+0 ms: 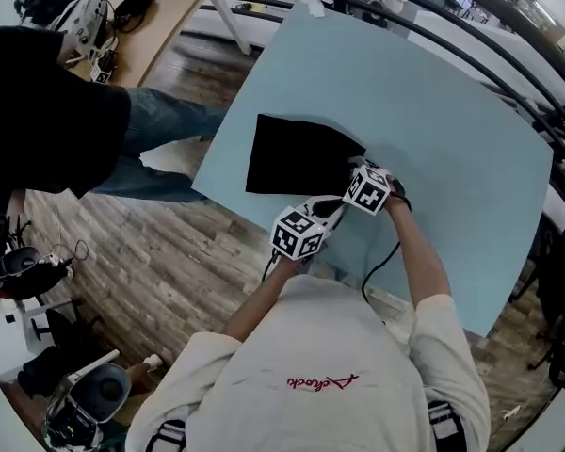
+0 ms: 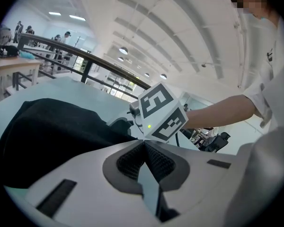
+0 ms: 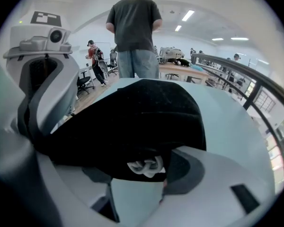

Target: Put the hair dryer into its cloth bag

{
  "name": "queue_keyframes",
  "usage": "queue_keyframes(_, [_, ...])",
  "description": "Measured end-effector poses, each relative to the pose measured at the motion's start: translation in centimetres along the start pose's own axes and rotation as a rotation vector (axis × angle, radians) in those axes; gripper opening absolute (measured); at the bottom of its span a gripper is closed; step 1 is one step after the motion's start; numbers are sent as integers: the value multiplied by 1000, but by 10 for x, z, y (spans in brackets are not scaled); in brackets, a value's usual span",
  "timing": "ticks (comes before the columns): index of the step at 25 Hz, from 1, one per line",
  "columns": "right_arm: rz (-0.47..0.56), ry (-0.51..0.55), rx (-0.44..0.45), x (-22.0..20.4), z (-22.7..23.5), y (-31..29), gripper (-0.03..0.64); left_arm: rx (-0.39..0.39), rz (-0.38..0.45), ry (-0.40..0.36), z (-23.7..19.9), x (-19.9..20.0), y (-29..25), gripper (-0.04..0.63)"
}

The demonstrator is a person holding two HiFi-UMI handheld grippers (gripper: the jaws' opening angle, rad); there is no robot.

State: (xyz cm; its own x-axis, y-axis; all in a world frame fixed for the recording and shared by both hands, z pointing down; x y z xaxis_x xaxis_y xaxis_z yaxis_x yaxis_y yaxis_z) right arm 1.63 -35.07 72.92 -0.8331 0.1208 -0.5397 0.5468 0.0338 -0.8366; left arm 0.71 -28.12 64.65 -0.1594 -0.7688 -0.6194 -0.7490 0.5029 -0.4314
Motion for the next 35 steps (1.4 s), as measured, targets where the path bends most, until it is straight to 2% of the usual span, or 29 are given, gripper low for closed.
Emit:
queue_keyframes(9, [21,-12,12,0,-1,-17,279,21,-15,12,-9,-7,2,9])
queue_keyframes(15, [60,-49,-41,-8,5,-3,295,25,-23,2,-9,-7,-3,11])
queue_keyframes(18, [65,-84,-101,-19,15,18,298,29,-34,-3,-7,-8,-7,11])
queue_keyframes(22, [53,-187,-194,-52,30,51,298,48,-49,-18,-6,-10,-16,23])
queue_keyframes(24, [74,-271,-245,-69,33,70,297,64,-49,-24,-5,-11,-20,141])
queue_keyframes(28, [135,-415,-337,-90,29,103,292,86,-4,-48,2,-3,-22,152])
queue_keyframes(32, [160,-440,-385,-98,16,127,228,111,45,-74,11,9,-21,152])
queue_keyframes(35, [172,-426,-424,-101,8,145,142,124,72,-95,18,17,-25,141])
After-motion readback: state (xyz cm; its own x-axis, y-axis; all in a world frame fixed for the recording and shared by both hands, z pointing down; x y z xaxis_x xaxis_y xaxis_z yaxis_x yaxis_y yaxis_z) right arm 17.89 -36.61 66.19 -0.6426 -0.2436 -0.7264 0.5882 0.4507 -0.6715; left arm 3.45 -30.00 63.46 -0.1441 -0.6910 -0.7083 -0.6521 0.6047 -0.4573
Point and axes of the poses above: the fingertips, and each gripper's own axes: y backward along the fingers, z to its right, x out of its top, the point moved 4 cm from there along y, backward along the fingers, and after that the axes turned 13 degrees about y, right-handed, at the moved point
